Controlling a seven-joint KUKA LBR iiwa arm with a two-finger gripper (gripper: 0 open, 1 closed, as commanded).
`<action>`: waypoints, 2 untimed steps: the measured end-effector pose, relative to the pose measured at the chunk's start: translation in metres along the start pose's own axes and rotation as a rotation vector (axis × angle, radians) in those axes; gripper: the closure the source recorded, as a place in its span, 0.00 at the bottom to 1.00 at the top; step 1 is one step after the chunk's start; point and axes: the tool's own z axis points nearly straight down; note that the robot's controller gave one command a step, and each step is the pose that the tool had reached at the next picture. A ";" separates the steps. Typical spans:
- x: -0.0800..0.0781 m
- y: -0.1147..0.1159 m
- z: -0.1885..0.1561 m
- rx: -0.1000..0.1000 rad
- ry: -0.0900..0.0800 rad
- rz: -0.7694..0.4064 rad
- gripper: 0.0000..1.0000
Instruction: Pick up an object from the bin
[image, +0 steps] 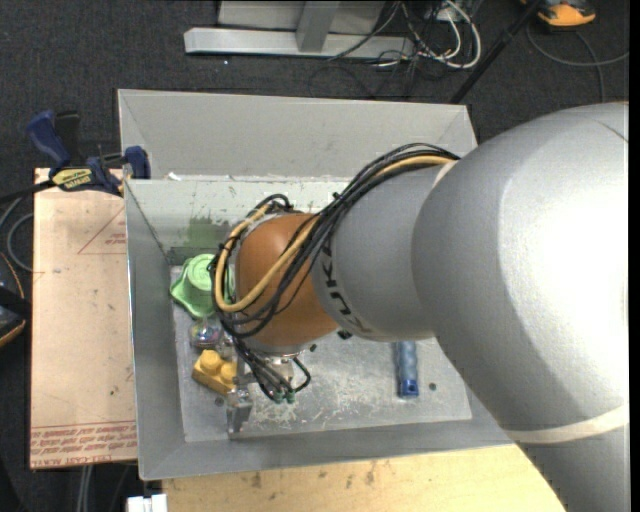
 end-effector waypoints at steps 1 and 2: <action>0.004 0.007 -0.040 0.001 0.000 -0.247 0.00; 0.004 0.007 -0.040 0.001 0.000 -0.244 1.00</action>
Offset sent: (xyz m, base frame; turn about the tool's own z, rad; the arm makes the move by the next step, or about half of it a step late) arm -0.0059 0.0052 0.0398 -0.2467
